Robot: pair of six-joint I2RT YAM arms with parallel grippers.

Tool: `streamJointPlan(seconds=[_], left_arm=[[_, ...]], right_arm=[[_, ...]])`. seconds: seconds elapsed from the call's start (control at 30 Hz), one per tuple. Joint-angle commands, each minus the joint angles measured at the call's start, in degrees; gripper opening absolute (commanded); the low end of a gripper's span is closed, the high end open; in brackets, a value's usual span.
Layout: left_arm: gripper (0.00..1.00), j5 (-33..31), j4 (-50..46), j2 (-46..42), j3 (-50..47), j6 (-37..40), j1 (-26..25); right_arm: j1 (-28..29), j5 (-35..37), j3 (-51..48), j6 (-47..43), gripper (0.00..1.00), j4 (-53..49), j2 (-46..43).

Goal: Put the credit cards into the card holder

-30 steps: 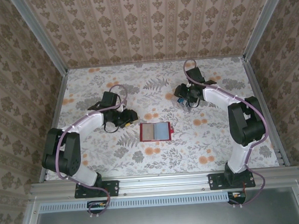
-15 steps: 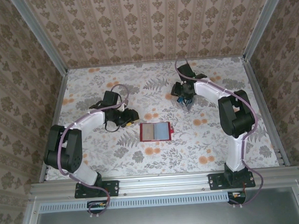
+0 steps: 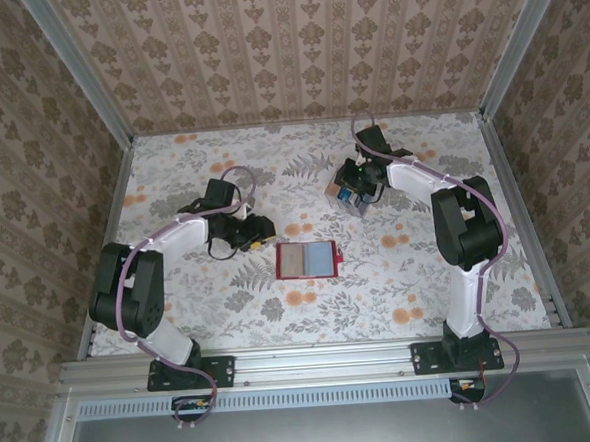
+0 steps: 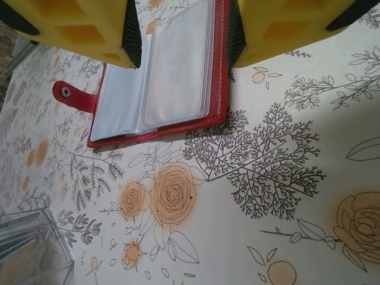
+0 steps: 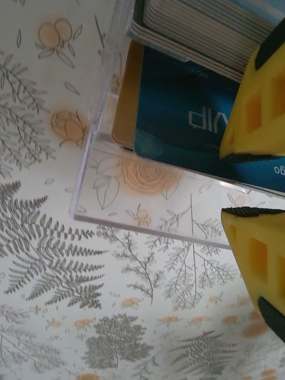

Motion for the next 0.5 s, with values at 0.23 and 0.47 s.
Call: streamJointPlan(seconds=[0.23, 0.47], left_arm=[[0.44, 1.4, 0.2, 0.4, 0.9, 1.7, 0.0], [0.44, 1.8, 0.2, 0.7, 0.8, 1.9, 0.0]], right_arm=[[0.0, -4.8, 0.9, 0.9, 0.24, 2.5, 0.5], [0.4, -1.4, 3.9, -1.4, 0.26, -3.3, 2.5]])
